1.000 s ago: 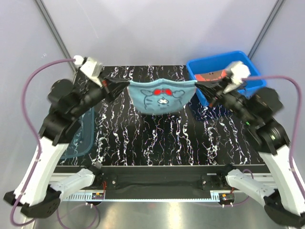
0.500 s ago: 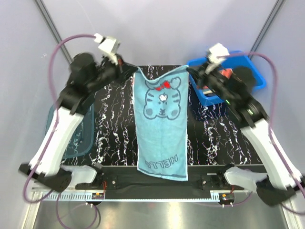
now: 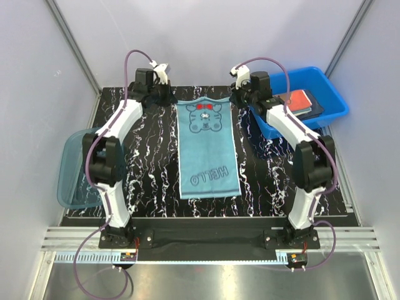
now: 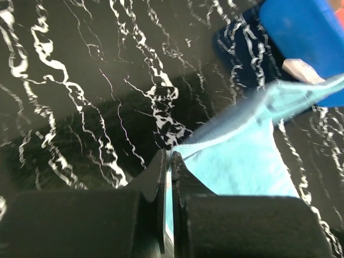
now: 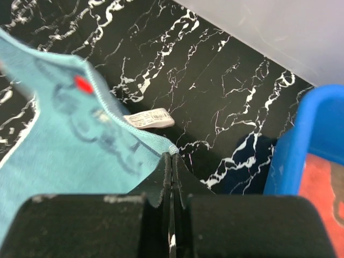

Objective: Fold and stack the towels
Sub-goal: Fold the towel

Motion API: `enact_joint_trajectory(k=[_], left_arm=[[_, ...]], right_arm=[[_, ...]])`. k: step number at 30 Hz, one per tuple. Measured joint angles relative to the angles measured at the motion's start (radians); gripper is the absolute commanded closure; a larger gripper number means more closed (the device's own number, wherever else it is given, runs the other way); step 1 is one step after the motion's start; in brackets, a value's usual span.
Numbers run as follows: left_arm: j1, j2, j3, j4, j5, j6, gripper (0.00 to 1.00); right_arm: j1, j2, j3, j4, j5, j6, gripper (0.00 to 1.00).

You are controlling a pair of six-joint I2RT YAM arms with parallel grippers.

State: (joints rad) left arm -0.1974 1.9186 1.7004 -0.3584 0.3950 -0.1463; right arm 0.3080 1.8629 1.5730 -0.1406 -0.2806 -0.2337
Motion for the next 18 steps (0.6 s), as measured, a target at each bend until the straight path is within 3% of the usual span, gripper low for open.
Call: enact_joint_trajectory(k=[10,18], left_arm=[[0.006,0.040,-0.031,0.111,0.056,0.000,1.00],[0.004,-0.088,-0.254,0.142,0.071,-0.002,1.00]], right_arm=[[-0.020,0.081,0.035,0.075,-0.029,-0.076,1.00],[-0.021,-0.060,-0.182,0.076,-0.020,-0.121,1.00]])
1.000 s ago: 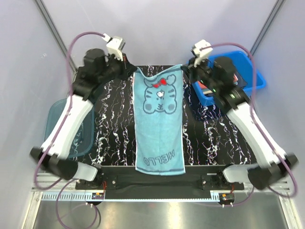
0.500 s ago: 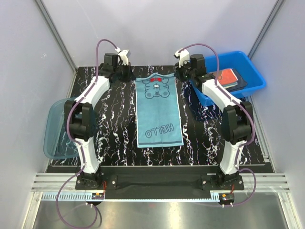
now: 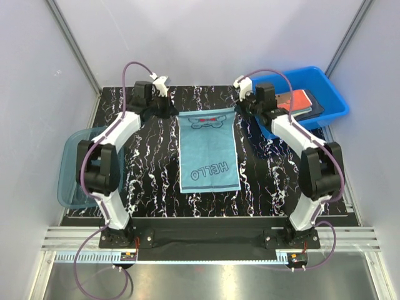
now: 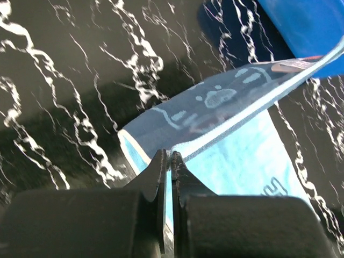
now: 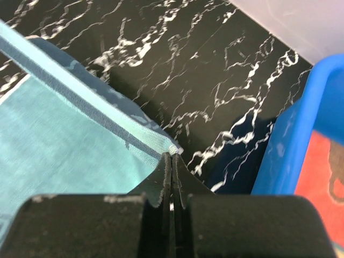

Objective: Fold and stack the towels
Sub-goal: Fold the towel

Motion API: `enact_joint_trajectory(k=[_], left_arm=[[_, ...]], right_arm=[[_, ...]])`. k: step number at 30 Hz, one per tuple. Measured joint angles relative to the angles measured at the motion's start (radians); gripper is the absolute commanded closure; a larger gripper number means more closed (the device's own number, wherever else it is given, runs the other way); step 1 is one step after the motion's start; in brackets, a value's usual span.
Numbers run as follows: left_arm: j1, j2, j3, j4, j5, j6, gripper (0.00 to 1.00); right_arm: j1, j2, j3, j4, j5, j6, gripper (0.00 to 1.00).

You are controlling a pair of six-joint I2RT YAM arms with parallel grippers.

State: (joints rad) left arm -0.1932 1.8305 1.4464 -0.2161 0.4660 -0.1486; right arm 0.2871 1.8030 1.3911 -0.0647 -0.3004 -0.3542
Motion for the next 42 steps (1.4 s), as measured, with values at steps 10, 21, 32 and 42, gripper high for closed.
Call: enact_joint_trajectory(k=[10,21,32,42], left_arm=[[-0.021,-0.287,-0.226,0.010,0.033,-0.014,1.00],[-0.120,-0.422,-0.423,-0.097,-0.034,-0.028,1.00],[-0.125,-0.476,-0.584,-0.167,-0.042,-0.129,0.97],[-0.201,-0.509,-0.727,-0.142,-0.022,-0.209,0.94]], right_arm=[[0.004,-0.218,-0.163,-0.039,-0.034,0.112,1.00],[0.010,-0.382,-0.423,-0.121,-0.024,0.363,1.00],[0.082,-0.428,-0.588,-0.166,-0.006,0.642,1.00],[0.099,-0.514,-0.645,-0.260,0.017,0.695,1.00]])
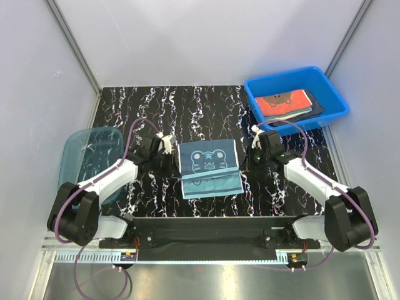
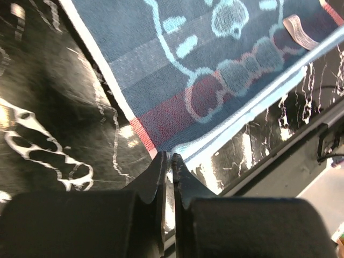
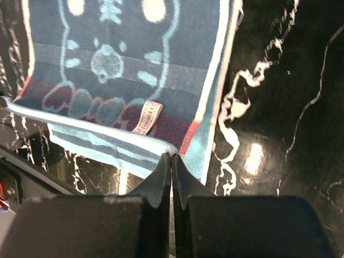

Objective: Fold and stack the towels
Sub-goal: Fold the towel

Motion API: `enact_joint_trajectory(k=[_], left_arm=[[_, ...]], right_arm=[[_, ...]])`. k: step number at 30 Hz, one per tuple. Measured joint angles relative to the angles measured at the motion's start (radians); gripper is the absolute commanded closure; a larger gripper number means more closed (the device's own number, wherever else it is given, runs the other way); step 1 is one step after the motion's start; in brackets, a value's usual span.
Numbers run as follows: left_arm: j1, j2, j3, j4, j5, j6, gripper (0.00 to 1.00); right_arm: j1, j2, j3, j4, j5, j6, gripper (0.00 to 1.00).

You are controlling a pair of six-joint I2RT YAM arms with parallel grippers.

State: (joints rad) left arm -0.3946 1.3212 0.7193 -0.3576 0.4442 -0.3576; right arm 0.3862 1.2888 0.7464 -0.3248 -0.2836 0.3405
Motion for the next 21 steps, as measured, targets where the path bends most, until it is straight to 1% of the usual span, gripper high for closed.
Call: enact_joint_trajectory(k=[3,5,6,7,8,9,11,14,16,18,21], left_arm=[[-0.021,0.000,-0.010,0.010,0.001,-0.014,0.90],[-0.032,-0.006,-0.016,0.016,0.002,-0.021,0.85],[-0.037,-0.011,-0.021,0.019,0.004,-0.025,0.72],[-0.042,-0.016,-0.026,0.022,0.007,-0.027,0.69],[-0.047,-0.023,-0.034,0.025,0.018,-0.036,0.67],[-0.053,-0.031,-0.046,0.036,0.032,-0.045,0.62],[-0.063,-0.047,-0.074,0.053,0.074,-0.064,0.59],[-0.069,-0.070,-0.097,0.052,0.111,-0.087,0.57],[-0.070,-0.086,-0.106,0.053,0.106,-0.106,0.52],[-0.069,-0.091,-0.106,0.051,0.064,-0.126,0.53],[-0.059,-0.066,-0.089,0.034,-0.027,-0.138,0.56]], right_arm=[[0.000,0.007,-0.002,-0.021,0.006,0.002,1.00],[0.000,0.014,-0.009,-0.022,0.008,0.010,0.94],[0.000,0.015,-0.014,-0.024,0.012,0.016,0.89],[0.000,0.015,-0.022,-0.027,0.016,0.025,0.83],[0.000,0.015,-0.029,-0.035,0.027,0.033,0.67],[0.000,0.014,-0.037,-0.045,0.038,0.048,0.62],[0.000,0.006,-0.047,-0.074,0.061,0.069,0.57],[0.000,-0.023,-0.047,-0.112,0.085,0.109,0.55],[0.000,-0.048,-0.047,-0.121,0.092,0.143,0.54],[0.000,-0.051,-0.040,-0.115,0.091,0.171,0.51],[0.000,0.002,-0.014,-0.096,0.092,0.183,0.52]])
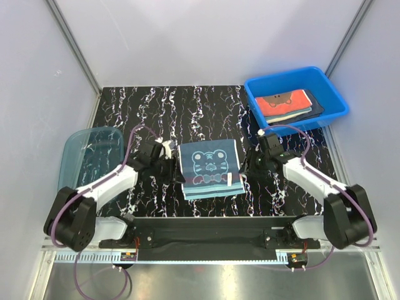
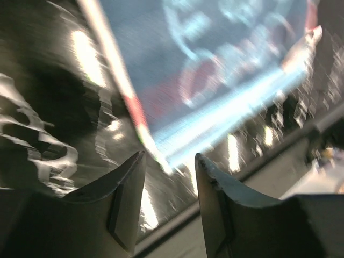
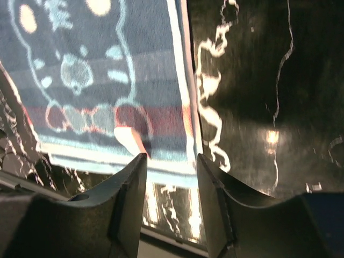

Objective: Fold and stack the towels
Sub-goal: Fold the towel

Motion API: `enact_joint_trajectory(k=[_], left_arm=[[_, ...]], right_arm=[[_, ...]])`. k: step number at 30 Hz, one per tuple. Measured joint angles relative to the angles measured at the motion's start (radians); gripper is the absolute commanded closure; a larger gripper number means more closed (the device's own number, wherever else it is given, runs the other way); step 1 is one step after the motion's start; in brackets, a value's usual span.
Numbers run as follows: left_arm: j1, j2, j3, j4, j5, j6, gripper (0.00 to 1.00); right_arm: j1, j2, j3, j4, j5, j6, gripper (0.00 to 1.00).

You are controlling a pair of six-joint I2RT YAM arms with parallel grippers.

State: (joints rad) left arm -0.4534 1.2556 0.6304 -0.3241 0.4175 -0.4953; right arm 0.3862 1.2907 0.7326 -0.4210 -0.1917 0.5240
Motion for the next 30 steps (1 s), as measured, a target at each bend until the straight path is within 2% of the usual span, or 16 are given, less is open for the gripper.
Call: enact_joint_trajectory(k=[7,18,20,24,27,30], left_arm=[[0.107,0.258,0.178,-0.003,-0.071,0.021,0.59],[0.161,0.606,0.531,-0.040,-0.078,0.060,0.63],[0.185,0.674,0.608,-0.052,-0.078,0.071,0.64],[0.222,0.772,0.769,-0.110,-0.074,0.103,0.64],[0.239,0.789,0.839,-0.137,-0.078,0.135,0.61],[0.244,0.757,0.845,-0.173,-0.116,0.160,0.59]], right_arm=[[0.000,0.202,0.071,0.083,0.028,0.002,0.60],[0.027,0.322,0.073,0.238,0.091,0.142,0.68],[0.032,0.341,0.086,0.257,0.103,0.161,0.68],[0.034,0.405,0.161,0.265,0.130,0.166,0.62],[0.034,0.434,0.225,0.230,0.158,0.147,0.58],[0.034,0.417,0.244,0.191,0.166,0.127,0.58]])
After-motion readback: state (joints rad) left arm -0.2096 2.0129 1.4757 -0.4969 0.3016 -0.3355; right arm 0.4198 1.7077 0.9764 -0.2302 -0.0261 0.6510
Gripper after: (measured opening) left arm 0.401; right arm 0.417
